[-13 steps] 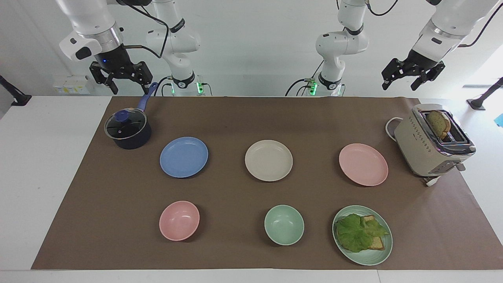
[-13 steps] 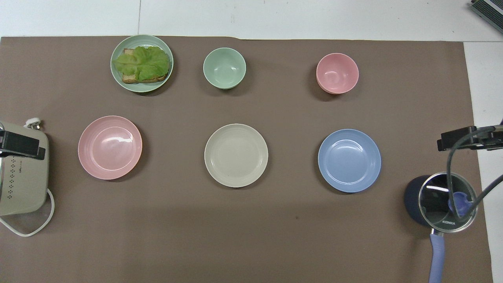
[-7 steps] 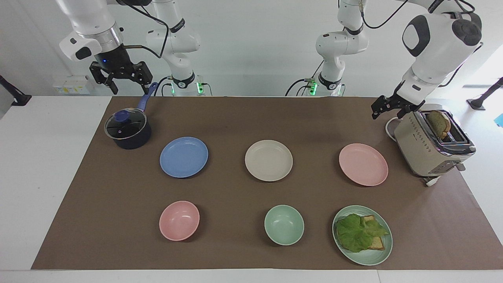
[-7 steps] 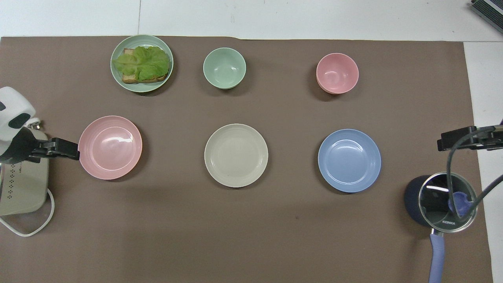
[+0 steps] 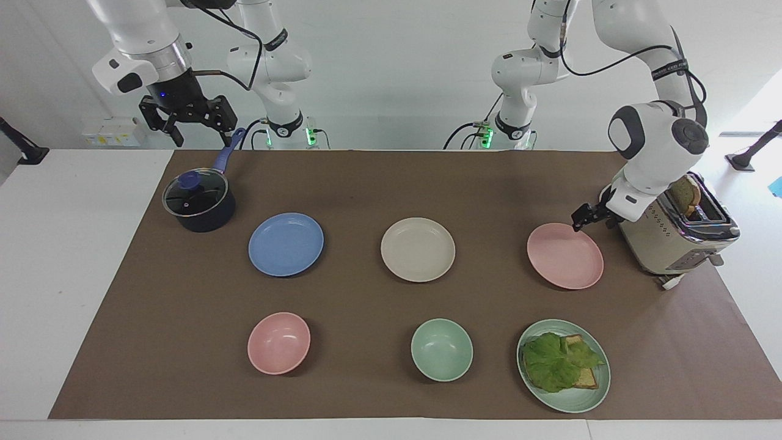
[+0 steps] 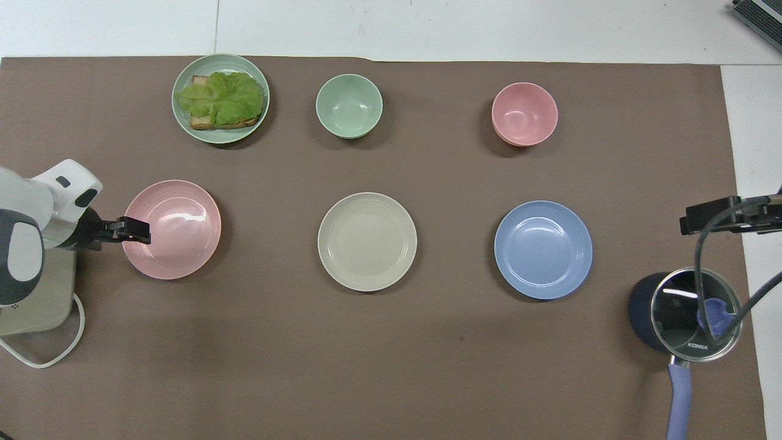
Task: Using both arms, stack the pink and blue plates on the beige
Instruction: 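Reach the left gripper to the pink plate's rim and grasp it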
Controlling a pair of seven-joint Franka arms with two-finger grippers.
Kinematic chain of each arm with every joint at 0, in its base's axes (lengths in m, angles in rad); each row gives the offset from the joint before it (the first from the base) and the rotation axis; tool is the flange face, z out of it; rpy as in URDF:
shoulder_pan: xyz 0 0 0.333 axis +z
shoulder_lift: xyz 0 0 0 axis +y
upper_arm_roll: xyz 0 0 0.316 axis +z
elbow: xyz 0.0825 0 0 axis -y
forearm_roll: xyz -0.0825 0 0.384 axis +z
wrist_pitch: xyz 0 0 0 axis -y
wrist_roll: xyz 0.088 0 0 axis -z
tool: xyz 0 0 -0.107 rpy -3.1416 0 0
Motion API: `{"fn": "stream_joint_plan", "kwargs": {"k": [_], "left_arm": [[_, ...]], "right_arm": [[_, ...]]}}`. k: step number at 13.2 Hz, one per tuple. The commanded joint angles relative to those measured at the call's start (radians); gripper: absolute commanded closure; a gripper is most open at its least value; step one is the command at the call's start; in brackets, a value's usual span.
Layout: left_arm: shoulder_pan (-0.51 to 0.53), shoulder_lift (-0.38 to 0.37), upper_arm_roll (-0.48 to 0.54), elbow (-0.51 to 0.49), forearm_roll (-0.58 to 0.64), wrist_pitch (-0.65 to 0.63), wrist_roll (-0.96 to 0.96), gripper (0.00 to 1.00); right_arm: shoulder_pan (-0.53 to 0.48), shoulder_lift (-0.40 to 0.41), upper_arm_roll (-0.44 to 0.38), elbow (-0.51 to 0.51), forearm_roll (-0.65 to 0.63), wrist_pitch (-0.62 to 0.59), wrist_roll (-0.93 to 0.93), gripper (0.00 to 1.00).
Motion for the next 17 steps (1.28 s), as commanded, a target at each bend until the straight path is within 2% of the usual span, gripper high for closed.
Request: {"fn": "stream_joint_plan", "kwargs": {"k": [1, 7, 8, 9, 10, 15, 17], "left_arm": [[0.027, 0.057, -0.007, 0.001, 0.010, 0.076, 0.020, 0.00], [0.028, 0.108, -0.007, -0.026, 0.010, 0.113, 0.001, 0.00], [0.028, 0.109, -0.007, -0.019, 0.010, 0.101, 0.001, 0.25], [0.025, 0.109, -0.007, -0.018, 0.010, 0.098, 0.001, 0.67], [0.025, 0.108, -0.007, -0.018, 0.010, 0.096, 0.001, 0.98], [0.041, 0.100, -0.007, 0.029, 0.010, -0.009, 0.044, 1.00], [0.042, 0.108, -0.007, 0.143, 0.003, -0.185, 0.050, 1.00]], "right_arm": [[-0.013, -0.007, 0.005, 0.001, 0.013, -0.005, -0.021, 0.00], [-0.013, -0.007, 0.005, 0.001, 0.013, -0.005, -0.021, 0.00], [-0.013, -0.007, 0.005, 0.001, 0.013, -0.005, -0.021, 0.00], [-0.013, -0.007, 0.005, 0.001, 0.013, -0.005, -0.021, 0.00], [-0.013, -0.007, 0.005, 0.001, 0.013, -0.005, -0.021, 0.00], [-0.013, -0.007, 0.005, 0.001, 0.013, -0.005, -0.021, 0.00], [-0.013, -0.007, 0.005, 0.001, 0.013, -0.005, -0.021, 0.00]]}}
